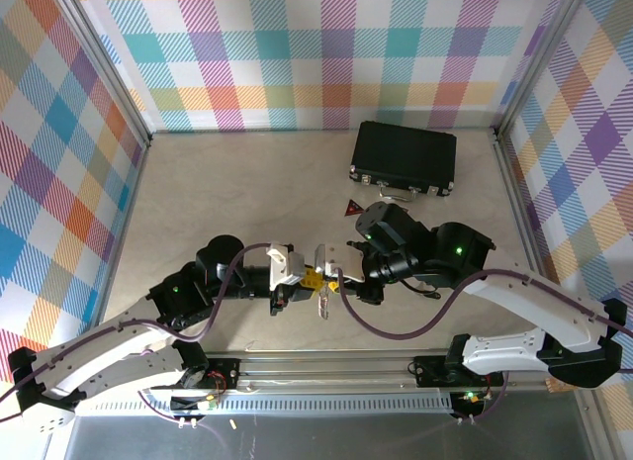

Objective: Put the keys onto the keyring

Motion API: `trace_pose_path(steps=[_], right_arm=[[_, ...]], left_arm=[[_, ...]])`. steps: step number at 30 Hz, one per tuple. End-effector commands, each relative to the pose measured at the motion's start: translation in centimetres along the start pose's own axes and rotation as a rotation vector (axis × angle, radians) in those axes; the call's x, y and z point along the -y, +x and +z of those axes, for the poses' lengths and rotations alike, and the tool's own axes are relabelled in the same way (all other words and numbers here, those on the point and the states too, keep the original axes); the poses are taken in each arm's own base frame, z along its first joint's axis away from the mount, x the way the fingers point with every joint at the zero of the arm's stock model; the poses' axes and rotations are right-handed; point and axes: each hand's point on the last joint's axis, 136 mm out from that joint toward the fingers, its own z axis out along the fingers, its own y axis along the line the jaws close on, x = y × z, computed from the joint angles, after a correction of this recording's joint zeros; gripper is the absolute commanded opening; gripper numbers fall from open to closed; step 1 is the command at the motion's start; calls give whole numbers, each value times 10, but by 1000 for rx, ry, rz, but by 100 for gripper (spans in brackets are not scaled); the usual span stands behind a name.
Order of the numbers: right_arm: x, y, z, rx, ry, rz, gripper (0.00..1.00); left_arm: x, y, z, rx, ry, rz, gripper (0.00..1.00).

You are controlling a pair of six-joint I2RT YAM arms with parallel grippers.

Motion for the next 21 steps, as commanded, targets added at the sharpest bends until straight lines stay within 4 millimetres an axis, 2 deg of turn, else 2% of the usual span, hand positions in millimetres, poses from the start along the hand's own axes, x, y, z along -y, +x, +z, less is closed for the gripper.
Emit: trace_pose_path(steps=[1, 2, 5, 6, 12, 16, 18, 21], right_arm=[[-8, -16, -12, 73, -26, -15, 0], [-7, -18, -13, 91, -19, -6, 2], [-6, -25, -17, 159, 5, 21, 20], [-5, -27, -18, 184, 13, 31, 23], [-10, -38, -35, 306, 26, 40, 25], [-10, -36, -33, 297, 23, 48, 27], [-9, -36, -32, 295, 28, 54, 32], [-9, -35, -32, 300, 32, 53, 32]], left_arm=[[3, -17, -7, 108, -7, 6, 0], [4, -23, -9, 154, -6, 1, 0], [10, -34, -13, 263, 27, -24, 0], [12, -38, -15, 297, 44, -25, 0], [24, -51, -17, 404, 134, -44, 0], [28, -55, -17, 428, 167, -53, 0], [29, -56, -18, 441, 172, -56, 0], [29, -56, -19, 448, 176, -59, 0]])
